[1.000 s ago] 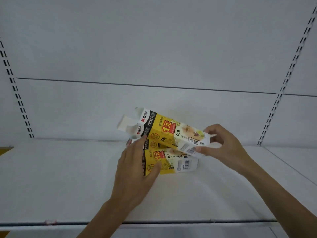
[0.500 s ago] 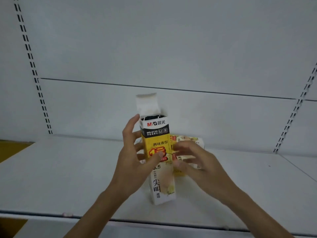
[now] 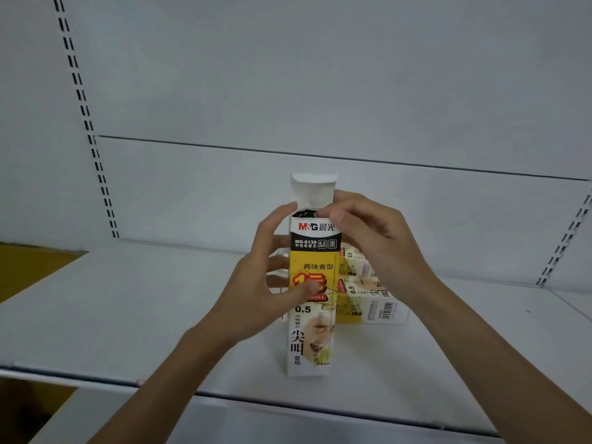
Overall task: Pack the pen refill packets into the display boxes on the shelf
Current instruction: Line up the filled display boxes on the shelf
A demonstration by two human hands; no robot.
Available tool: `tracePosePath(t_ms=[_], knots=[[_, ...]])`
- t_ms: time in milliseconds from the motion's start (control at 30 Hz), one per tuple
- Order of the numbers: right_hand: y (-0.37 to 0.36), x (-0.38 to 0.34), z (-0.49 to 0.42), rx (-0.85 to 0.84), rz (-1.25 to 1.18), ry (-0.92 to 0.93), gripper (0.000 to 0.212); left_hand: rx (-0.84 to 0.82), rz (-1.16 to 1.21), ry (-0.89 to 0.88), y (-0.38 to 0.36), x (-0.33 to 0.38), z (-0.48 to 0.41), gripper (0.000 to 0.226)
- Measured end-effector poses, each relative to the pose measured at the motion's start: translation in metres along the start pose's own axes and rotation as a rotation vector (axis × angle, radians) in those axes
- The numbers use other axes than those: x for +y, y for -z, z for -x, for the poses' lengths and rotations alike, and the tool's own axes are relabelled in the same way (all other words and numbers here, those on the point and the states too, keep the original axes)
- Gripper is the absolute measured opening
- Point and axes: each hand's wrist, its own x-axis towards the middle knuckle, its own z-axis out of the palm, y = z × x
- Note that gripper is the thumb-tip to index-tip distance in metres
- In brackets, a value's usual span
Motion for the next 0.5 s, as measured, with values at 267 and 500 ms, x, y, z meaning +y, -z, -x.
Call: tracePosePath(t_ms=[267, 500], knots=[[0.016, -0.008, -0.004, -0.019, -0.062, 0.130, 0.025, -0.103, 0.100, 0.200, -0.017, -0.031, 0.021, 0.050], [0.019, -0.025, -0.012, 0.074, 0.002, 0.144, 0.029, -0.155, 0.064, 0.176, -0.017, -0.027, 0.019, 0.055]])
